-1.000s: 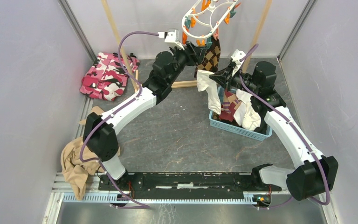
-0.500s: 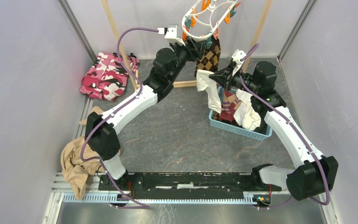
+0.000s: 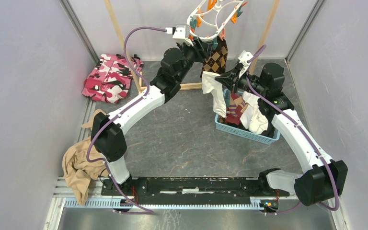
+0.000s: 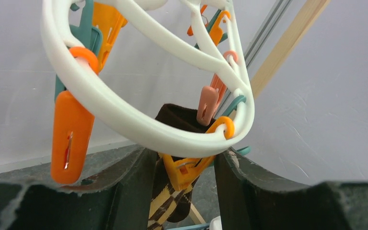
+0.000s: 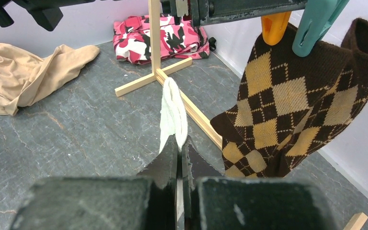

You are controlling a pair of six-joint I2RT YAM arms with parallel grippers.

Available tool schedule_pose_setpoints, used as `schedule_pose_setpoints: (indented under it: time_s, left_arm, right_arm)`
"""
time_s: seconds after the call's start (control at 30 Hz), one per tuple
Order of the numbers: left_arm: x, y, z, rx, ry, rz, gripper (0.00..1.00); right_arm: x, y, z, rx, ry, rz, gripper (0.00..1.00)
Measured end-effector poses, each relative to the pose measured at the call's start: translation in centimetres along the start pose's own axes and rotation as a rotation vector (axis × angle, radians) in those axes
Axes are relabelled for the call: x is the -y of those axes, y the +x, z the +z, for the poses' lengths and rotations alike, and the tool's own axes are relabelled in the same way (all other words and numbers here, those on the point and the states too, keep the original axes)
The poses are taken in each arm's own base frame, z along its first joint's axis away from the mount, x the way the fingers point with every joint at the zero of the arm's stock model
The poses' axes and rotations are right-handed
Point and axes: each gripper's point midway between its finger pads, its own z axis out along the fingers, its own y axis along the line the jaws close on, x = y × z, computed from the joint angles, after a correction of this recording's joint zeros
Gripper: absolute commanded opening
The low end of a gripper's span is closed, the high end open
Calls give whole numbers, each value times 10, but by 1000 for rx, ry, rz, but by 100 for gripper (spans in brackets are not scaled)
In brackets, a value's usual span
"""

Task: Clip the socks to the hanger
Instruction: Open the clamp at the hanger, then clamp the sock onto the hanger.

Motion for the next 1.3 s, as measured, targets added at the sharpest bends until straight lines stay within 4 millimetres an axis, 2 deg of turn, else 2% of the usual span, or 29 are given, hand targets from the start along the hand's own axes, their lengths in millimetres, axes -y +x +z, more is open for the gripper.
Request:
schedule_pose_setpoints:
  time_s: [0.13,0.33,0.4,0.7,0.83,0.97,1.17,1.3]
  left_arm:
    - [2,-4,2,9,4,-2,41]
    - [4,-9,2,13,5,-2,16]
    - [4,-8,2,8,3,-2,12]
    - [0,-2,1,-23,-15,3,11]
    - [1,-6,-1,-27,-11,-5,10]
    - [1,-18,-7,-16,-3,-37,9]
    - [0,-36,-13,3,20,-67,9]
    - [-2,-38,-14,1,35,-79,8]
  right_arm:
    - [0,0,0,1,0,1,0]
    - [0,-1,0,2,0,0,0]
    - [1,-1,0,2,1,-1,0]
    - [0,-2,3,14,-15,22,0]
    - [0,0,14,22,-55,79,0]
    - [5,2,29,34,-91,143,0]
    - [11,-8,47,82,-136,208,0]
    - [11,-27,51,138,-169,226,0]
